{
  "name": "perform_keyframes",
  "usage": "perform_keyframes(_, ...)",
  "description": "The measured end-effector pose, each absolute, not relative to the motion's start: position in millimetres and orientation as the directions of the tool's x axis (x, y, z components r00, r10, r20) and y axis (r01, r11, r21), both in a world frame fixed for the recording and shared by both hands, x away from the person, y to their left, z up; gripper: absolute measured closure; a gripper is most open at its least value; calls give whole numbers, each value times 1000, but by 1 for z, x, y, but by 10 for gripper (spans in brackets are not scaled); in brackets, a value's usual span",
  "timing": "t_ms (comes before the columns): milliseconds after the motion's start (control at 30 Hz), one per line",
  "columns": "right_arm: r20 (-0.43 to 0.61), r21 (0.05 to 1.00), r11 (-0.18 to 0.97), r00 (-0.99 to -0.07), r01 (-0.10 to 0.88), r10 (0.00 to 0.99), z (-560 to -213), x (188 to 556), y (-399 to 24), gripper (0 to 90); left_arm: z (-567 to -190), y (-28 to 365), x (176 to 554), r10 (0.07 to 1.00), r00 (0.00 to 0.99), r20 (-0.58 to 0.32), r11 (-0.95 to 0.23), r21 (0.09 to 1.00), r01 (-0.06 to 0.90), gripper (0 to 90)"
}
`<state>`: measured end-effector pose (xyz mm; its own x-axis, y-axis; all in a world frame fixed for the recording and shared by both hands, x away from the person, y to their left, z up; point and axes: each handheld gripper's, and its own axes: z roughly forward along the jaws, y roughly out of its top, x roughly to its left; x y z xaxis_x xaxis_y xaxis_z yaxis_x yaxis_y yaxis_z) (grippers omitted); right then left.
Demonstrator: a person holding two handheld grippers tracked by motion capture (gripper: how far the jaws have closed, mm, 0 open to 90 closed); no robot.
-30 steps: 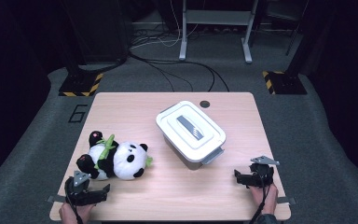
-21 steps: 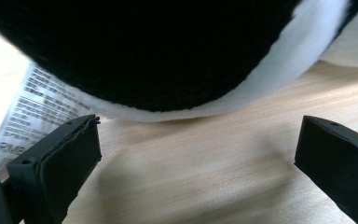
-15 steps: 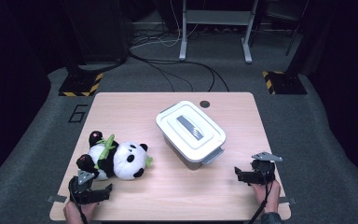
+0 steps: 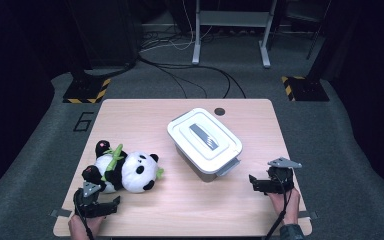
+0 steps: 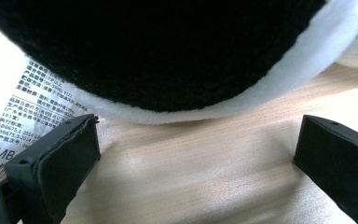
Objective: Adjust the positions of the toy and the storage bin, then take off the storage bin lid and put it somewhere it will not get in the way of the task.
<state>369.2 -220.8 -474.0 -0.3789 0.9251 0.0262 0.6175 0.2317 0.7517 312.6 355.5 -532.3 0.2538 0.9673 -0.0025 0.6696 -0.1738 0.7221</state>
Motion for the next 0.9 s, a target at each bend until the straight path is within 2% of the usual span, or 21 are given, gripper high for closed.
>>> perform_keyframes(900,-11,797,302,-487,523,873,-401,388,-191,15,-532,356,313,966,260,-3,-178,722,669,0)
